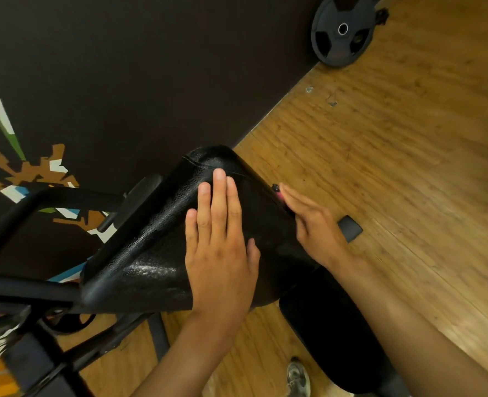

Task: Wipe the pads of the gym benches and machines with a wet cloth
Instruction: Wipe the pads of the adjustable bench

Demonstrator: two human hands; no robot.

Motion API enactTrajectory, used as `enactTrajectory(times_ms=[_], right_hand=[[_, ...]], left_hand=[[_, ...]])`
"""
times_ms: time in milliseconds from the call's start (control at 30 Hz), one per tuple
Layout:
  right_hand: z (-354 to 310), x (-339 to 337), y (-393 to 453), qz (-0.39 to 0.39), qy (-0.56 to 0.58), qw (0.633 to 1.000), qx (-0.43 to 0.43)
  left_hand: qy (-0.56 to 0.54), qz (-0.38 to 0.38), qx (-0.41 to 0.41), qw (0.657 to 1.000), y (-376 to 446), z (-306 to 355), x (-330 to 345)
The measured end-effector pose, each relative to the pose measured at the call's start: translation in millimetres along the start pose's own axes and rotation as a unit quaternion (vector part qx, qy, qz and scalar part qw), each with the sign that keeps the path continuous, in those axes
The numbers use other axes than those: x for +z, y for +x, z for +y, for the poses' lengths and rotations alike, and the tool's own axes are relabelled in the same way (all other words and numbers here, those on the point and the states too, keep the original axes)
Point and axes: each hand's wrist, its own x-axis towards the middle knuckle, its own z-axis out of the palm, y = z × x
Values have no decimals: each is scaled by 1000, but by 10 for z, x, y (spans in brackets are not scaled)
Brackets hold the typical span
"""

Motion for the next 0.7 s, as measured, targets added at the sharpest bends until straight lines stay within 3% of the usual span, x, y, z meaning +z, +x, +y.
enactTrajectory(times_ms=[167, 367, 567, 700], right_hand=[[-273, -66, 281, 30, -23, 996, -76], [477, 177, -225, -11, -16, 998, 60], [4, 169, 109, 48, 96, 994, -18], [504, 401, -163, 54, 85, 995, 17]], left_hand=[[0, 8, 6, 1000, 9, -7, 19], [0, 17, 8, 1000, 6, -25, 52], [-22, 19, -9, 1000, -6, 143, 139], [-6, 13, 6, 1000, -34, 204, 286]])
